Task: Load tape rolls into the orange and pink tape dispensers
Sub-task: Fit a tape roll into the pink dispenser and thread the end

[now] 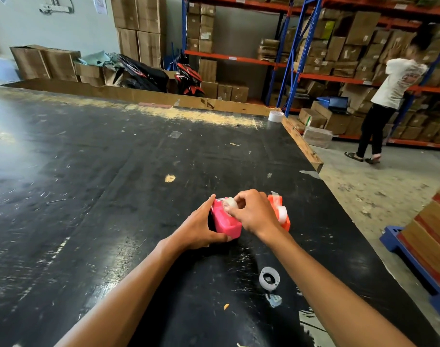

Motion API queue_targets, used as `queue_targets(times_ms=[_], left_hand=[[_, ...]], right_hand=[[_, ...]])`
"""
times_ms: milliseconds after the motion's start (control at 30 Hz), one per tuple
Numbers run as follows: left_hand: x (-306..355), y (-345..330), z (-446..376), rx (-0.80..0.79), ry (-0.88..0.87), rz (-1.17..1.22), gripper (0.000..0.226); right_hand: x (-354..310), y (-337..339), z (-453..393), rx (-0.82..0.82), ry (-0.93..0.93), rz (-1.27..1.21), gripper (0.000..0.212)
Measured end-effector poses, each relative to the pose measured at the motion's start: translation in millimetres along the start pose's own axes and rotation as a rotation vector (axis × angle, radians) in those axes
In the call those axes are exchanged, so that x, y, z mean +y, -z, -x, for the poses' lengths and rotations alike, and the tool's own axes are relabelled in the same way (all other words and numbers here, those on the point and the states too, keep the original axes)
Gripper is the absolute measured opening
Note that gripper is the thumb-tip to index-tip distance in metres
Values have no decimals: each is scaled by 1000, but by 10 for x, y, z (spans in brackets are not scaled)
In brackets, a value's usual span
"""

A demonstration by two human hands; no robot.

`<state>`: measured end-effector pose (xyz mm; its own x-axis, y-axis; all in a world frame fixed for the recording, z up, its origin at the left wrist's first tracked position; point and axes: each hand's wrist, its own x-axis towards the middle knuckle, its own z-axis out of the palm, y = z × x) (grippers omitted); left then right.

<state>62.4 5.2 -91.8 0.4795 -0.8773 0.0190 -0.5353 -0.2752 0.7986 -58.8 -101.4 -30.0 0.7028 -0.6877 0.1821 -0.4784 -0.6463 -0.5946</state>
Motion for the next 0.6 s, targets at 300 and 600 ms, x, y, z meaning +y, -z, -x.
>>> queue_targets(times_ms=[300, 600], left_hand=[[19, 15, 24, -6, 15, 33, 122], [0, -2, 21, 20, 3, 26, 117]], right_hand=[[-72, -109, 67, 34, -1, 85, 21], [25, -218, 101, 66, 57, 11, 24]])
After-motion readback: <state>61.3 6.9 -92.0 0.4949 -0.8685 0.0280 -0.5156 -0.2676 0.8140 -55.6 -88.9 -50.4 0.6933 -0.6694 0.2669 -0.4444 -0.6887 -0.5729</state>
